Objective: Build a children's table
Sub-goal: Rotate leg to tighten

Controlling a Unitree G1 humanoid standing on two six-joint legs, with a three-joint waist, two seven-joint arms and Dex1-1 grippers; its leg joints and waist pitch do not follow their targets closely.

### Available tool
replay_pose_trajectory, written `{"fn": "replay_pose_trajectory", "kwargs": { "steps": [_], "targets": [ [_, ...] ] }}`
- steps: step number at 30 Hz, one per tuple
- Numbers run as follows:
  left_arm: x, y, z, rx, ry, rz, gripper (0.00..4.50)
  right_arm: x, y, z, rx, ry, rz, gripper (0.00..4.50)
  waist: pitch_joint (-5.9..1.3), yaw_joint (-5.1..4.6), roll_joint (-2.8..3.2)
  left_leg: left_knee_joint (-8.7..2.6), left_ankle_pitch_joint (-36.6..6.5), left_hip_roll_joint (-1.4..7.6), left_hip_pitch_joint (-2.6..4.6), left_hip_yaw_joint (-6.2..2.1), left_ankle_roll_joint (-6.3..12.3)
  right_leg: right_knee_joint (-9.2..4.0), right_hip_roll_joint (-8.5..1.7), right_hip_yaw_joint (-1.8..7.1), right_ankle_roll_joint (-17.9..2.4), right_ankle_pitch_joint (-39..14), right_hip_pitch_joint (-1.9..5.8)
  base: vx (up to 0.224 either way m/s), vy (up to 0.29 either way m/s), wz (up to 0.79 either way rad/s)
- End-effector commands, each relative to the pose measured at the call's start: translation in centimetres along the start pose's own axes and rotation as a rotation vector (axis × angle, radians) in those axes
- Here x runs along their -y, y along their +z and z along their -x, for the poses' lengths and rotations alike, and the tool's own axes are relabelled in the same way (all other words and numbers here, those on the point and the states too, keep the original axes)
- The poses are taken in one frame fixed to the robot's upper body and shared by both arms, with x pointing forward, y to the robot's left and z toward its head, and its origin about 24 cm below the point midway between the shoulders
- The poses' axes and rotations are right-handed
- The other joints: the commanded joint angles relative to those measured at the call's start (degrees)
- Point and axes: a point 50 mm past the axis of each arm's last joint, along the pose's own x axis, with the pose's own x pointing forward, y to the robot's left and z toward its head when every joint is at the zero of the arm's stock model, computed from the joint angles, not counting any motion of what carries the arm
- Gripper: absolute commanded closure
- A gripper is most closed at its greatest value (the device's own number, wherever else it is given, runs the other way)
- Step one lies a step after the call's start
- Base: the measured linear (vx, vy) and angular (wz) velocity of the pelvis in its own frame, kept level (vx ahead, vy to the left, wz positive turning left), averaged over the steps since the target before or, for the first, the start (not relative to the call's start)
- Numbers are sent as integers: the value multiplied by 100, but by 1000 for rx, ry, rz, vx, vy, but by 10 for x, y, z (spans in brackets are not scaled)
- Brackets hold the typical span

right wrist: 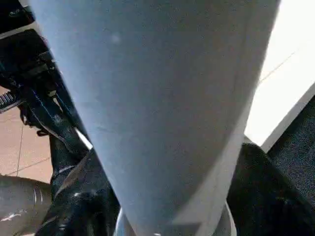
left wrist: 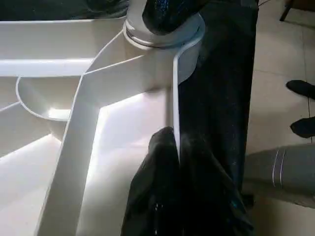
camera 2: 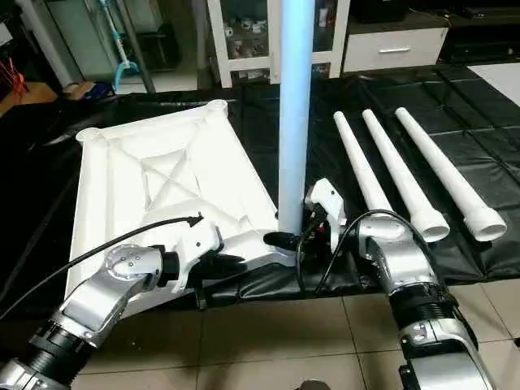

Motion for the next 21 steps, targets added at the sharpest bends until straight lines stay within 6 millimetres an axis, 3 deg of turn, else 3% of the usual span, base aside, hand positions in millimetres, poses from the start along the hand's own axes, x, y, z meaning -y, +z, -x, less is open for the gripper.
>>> {"fn": "replay_pose_trajectory", "kwargs": {
  "steps": [1,4,8,10,12,13,14,16,17,19,21],
  "targets": [
    [6,-10,-3,-47,-9,35,450,10,2,-2,-9,-135,9,206,-371,4,-145,-534,-2124,278,75,-146,223,-403,-115,79,-966,-2365,204,0,0,0],
    [-1,-9,-7,-47,62,72,450,14,1,-8,6,-239,0,233,-355,-69,-141,-546,-2260,261,51,-167,122,-419,-115,54,-854,-2616,210,0,0,0],
    [-25,-3,-17,-52,316,151,450,20,-3,-28,38,-520,-96,249,-329,-175,-146,-522,-2604,214,122,-190,-23,-511,-112,20,-607,-3283,121,0,0,0],
    [-38,4,-23,-46,454,183,450,22,-5,-40,42,-685,-156,251,-313,-252,-142,-497,-2802,163,169,-209,-136,-613,-84,-50,-331,-3793,66,0,0,0],
    [-44,10,-27,-27,513,201,450,22,-6,-48,47,-767,-197,252,-311,-277,-124,-502,-3024,163,165,-238,-127,-653,-87,-104,-246,-3831,62,0,0,0],
    [-51,17,-30,4,583,230,450,20,-7,-56,54,-822,-231,253,-310,-300,-80,-523,-3221,171,188,-254,-131,-667,-78,-121,-244,-3740,42,0,0,0],
    [-54,25,-33,38,618,251,450,18,-7,-64,75,-875,-280,253,-316,-325,-71,-550,-3379,177,185,-272,-134,-676,-71,-158,-266,-3548,72,0,0,0],
    [-56,35,-38,68,634,256,450,13,-3,-76,109,-908,-314,254,-340,-338,-69,-579,-3442,198,202,-283,-129,-676,-73,-191,-337,-3172,115,0,0,0],
    [-57,36,-39,71,634,256,450,13,-3,-77,114,-910,-315,254,-337,-344,-25,-593,-3438,208,188,-273,-111,-669,-92,-184,-374,-3027,127,0,0,0],
    [-55,36,-42,61,614,232,450,6,10,-89,183,-831,-284,254,-351,-371,-23,-645,-3295,234,87,-275,-40,-608,-115,-187,-563,-2437,214,0,0,0],
    [-52,33,-42,49,581,207,450,1,21,-94,240,-753,-236,254,-364,-378,-53,-625,-3248,211,91,-246,8,-605,-140,-189,-648,-2372,209,0,0,0]
  ]
}}
